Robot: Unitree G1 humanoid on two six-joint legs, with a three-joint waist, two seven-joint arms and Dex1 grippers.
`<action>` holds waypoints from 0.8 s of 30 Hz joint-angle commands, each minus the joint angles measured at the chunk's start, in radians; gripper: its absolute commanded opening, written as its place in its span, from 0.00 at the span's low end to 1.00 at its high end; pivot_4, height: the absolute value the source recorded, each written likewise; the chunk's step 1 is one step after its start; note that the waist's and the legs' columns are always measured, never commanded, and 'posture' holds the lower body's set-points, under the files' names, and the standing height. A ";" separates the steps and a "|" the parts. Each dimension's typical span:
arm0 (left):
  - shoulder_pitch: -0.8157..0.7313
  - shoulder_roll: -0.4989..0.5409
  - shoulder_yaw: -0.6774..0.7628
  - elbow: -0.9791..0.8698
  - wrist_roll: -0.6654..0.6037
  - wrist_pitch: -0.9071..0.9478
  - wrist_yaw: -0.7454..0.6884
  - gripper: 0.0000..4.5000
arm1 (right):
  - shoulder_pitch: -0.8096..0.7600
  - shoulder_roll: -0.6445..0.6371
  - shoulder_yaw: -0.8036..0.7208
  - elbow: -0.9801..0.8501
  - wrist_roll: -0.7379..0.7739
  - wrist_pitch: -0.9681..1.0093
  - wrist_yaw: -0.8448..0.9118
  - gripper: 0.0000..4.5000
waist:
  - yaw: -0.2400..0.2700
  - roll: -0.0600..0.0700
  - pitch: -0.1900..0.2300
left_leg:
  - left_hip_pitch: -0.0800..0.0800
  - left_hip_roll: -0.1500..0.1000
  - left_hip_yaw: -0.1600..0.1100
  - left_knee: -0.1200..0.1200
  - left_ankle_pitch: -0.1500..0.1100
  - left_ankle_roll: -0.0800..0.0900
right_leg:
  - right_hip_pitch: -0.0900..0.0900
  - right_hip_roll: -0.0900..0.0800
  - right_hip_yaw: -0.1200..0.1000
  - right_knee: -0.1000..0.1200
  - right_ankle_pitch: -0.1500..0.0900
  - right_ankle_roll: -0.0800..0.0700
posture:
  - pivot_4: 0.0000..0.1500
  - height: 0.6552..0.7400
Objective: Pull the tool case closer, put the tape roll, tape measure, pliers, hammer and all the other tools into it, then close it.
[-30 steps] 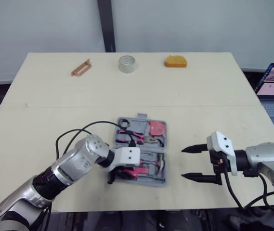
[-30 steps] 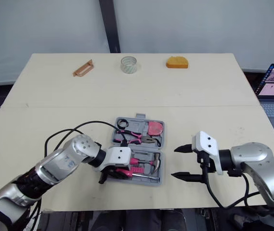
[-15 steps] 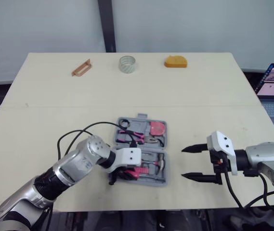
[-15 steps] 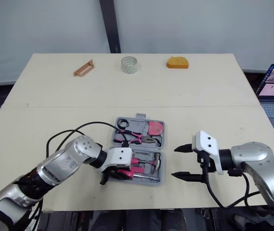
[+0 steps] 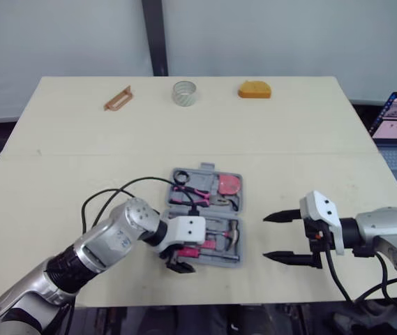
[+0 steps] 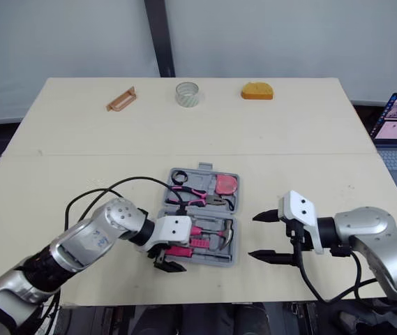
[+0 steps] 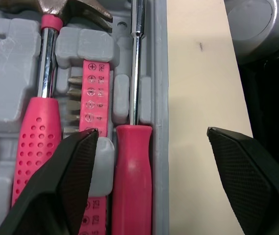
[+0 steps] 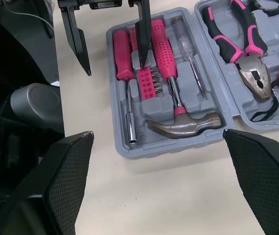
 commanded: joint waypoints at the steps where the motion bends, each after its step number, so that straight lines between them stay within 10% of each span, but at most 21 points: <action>1: 0.005 0.023 0.043 -0.066 -0.032 0.035 -0.009 0.88 | 0.005 -0.017 -0.030 -0.017 0.021 -0.004 0.019 1.00 | 0.000 0.000 0.000 | 0.000 0.000 0.000 0.000 0.000 0.000 | 0.000 0.000 0.000 0.000 0.000 0.000 | 1.00 1.00; 10: 0.149 0.002 0.305 0.133 -0.170 -0.274 -0.026 0.88 | -0.002 -0.009 -0.039 -0.022 0.046 0.009 0.004 1.00 | -0.003 0.000 0.000 | 0.000 0.000 0.000 0.000 0.000 0.000 | 0.000 0.000 0.000 0.000 0.000 0.000 | 1.00 1.00; 19: 0.291 -0.108 0.320 0.284 -0.181 -0.546 -0.039 0.03 | -0.027 -0.002 -0.029 -0.001 0.038 0.009 -0.003 1.00 | -0.002 0.000 0.000 | 0.000 0.000 0.000 0.001 0.000 0.001 | 0.000 0.000 0.000 0.000 0.000 0.000 | 1.00 1.00; 24: 0.290 -0.125 0.313 0.327 -0.163 -0.580 -0.038 0.01 | -0.028 -0.006 -0.033 0.001 0.038 0.012 0.001 1.00 | -0.004 0.000 0.000 | 0.000 0.000 0.000 0.001 0.000 0.001 | 0.000 0.000 0.000 0.000 0.000 0.000 | 1.00 1.00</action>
